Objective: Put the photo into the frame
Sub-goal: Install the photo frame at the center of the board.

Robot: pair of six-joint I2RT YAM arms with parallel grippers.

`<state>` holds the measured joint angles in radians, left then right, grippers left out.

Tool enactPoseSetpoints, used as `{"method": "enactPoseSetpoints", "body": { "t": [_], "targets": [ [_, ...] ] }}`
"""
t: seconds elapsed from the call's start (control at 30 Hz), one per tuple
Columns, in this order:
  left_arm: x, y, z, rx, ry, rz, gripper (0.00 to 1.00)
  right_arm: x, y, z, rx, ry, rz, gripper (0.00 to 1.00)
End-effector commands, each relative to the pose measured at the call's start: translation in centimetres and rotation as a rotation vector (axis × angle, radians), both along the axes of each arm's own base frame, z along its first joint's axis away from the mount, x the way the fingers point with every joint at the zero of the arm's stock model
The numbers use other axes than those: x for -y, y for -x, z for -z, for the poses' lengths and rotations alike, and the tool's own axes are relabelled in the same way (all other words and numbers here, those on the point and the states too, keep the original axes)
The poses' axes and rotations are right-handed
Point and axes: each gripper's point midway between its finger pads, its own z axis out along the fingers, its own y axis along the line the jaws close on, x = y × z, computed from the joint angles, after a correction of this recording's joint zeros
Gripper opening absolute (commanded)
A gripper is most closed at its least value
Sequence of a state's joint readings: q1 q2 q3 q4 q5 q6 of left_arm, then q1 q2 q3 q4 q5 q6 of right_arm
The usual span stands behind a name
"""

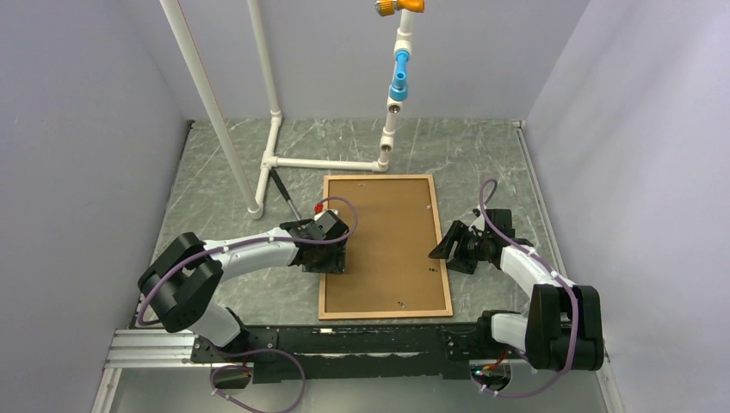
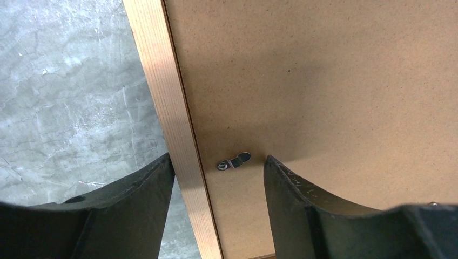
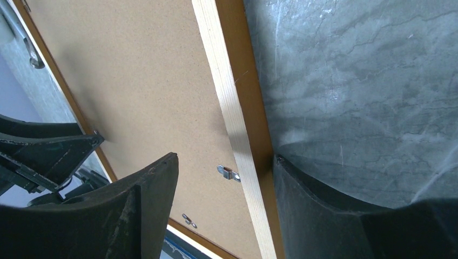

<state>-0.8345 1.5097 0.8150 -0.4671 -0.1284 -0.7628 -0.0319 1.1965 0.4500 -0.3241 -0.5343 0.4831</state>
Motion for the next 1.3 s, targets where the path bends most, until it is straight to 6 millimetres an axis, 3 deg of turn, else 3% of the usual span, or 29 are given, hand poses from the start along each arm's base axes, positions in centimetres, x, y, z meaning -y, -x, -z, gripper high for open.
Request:
{"method": "enactPoseSetpoints", "body": {
  "t": [0.0,0.2,0.7,0.87,1.0,1.27],
  "targets": [
    [-0.7,-0.8,-0.2,0.023,-0.057,-0.006,0.63,-0.3,-0.2,-0.5,0.013,-0.015,-0.005,0.66],
    [-2.2,-0.7,0.1,0.027,-0.123,-0.025,0.51,-0.4,-0.2,-0.4,0.012,-0.02,-0.005,0.66],
    [-2.3,-1.3,-0.2,0.039,-0.15,-0.045,0.35,-0.4,-0.1,-0.4,0.011,-0.022,-0.007,0.66],
    [-2.2,-1.2,0.1,0.029,-0.144,-0.047,0.19,-0.4,-0.1,-0.4,0.012,-0.022,-0.008,0.66],
    [-1.8,-1.2,0.1,0.027,-0.126,-0.046,0.0,-0.5,-0.1,-0.4,0.009,-0.024,-0.011,0.66],
    [-0.9,-1.4,-1.6,0.061,-0.02,-0.058,0.0,-0.6,0.0,-0.3,0.004,-0.017,-0.017,0.66]
  ]
}}
